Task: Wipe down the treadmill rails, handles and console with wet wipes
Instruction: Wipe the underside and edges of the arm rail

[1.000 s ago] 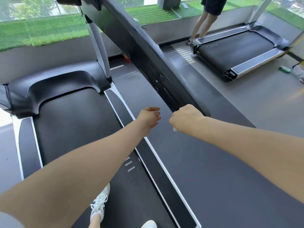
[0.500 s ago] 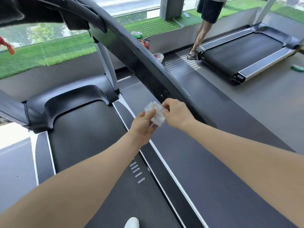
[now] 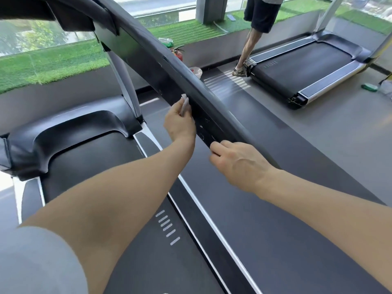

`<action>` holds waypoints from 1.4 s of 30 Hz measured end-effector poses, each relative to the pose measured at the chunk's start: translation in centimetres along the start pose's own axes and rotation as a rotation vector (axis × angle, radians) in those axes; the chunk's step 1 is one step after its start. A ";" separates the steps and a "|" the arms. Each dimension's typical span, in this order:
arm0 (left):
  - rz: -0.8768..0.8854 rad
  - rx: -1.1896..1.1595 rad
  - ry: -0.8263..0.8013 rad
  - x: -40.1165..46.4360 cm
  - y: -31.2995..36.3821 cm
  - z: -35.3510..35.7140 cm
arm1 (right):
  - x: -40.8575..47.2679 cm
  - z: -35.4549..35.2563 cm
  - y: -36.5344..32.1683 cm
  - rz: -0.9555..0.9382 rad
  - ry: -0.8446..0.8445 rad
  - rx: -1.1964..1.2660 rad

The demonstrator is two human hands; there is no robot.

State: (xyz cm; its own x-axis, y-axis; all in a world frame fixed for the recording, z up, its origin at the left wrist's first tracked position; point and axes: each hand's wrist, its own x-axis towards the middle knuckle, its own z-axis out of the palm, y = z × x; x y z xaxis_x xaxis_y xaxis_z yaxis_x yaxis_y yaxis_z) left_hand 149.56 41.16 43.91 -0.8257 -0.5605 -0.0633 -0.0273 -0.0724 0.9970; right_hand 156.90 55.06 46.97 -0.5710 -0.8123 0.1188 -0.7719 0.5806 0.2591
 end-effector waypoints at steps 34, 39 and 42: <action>-0.142 -0.116 -0.290 -7.9 -1.3 -0.5 | -6.4 1.0 -2.4 0.185 0.047 -0.330; -0.158 -0.123 -0.290 -11.9 -0.9 -0.3 | -9.5 0.1 -3.4 0.192 0.039 -0.288; -0.154 -0.098 -0.321 -13.7 -1.2 -0.7 | -10.5 -0.2 -4.2 0.214 0.039 -0.275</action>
State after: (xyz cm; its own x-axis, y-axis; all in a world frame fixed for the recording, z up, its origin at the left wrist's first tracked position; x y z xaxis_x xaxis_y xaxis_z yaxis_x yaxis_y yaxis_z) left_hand 161.31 48.38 43.57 -0.9511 -0.2509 -0.1800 -0.1241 -0.2233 0.9668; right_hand 166.16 61.13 44.85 -0.6966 -0.6784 0.2335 -0.5287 0.7054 0.4722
